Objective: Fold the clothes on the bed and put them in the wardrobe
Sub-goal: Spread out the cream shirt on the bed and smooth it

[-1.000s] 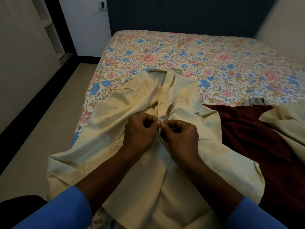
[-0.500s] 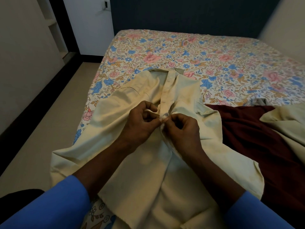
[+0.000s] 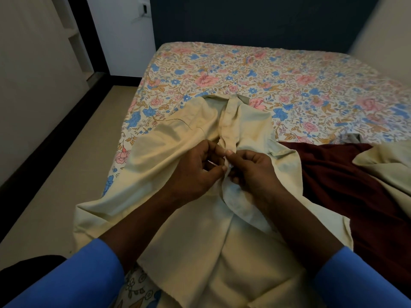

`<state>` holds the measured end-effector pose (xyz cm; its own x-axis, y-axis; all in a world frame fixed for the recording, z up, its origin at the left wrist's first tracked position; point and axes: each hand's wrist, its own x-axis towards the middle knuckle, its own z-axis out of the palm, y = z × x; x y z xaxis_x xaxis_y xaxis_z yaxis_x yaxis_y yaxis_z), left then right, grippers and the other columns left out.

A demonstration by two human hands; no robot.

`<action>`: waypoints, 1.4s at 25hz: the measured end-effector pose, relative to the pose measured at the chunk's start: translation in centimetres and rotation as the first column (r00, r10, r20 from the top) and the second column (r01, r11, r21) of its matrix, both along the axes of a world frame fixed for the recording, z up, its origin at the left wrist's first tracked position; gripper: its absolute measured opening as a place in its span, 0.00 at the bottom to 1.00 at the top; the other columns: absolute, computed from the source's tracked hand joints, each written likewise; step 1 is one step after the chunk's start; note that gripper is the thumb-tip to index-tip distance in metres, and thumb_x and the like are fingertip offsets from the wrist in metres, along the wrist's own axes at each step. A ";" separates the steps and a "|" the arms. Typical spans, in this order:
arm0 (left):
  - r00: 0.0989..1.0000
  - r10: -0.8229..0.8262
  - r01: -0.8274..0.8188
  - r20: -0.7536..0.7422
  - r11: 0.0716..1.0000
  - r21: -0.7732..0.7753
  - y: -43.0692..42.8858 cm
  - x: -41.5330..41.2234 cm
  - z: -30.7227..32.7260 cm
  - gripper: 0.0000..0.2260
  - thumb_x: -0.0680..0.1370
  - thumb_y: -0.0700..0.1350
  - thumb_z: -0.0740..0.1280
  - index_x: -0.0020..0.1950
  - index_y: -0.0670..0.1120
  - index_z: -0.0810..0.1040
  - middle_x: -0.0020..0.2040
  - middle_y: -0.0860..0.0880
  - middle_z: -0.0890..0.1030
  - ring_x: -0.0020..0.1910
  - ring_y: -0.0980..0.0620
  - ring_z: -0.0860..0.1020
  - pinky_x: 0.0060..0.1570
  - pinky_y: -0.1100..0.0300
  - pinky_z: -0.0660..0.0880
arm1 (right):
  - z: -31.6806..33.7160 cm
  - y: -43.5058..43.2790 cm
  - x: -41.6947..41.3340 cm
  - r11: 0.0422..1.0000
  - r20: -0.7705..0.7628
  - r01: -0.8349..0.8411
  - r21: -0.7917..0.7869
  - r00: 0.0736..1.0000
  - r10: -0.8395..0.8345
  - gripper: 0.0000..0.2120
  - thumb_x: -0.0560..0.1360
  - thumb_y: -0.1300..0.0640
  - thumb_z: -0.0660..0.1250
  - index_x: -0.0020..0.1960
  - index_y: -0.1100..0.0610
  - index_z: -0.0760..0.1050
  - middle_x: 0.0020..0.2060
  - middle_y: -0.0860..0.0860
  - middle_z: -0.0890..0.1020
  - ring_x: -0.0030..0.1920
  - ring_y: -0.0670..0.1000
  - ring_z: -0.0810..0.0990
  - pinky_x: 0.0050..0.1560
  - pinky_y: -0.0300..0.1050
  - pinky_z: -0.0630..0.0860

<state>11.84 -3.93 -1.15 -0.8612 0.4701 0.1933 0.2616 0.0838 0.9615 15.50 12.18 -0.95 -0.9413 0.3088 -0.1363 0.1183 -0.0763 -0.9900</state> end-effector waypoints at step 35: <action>0.945 0.326 -0.326 -0.007 0.944 -0.054 -4.0 3.3 0.5 0.07 0.74 0.44 0.78 0.51 0.51 0.87 0.40 0.54 0.87 0.41 0.58 0.85 0.45 0.61 0.80 | 0.9 -3.3 5.6 0.955 0.260 0.027 -0.297 0.964 0.053 0.10 0.74 0.72 0.72 0.55 0.68 0.84 0.52 0.65 0.85 0.49 0.58 0.84 0.53 0.49 0.84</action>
<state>15.17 -7.97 -0.62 -0.9694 0.1731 0.1740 0.2097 0.2154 0.9538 21.06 8.92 -0.09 -0.8630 0.2048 -0.4619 0.3737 -0.3566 -0.8563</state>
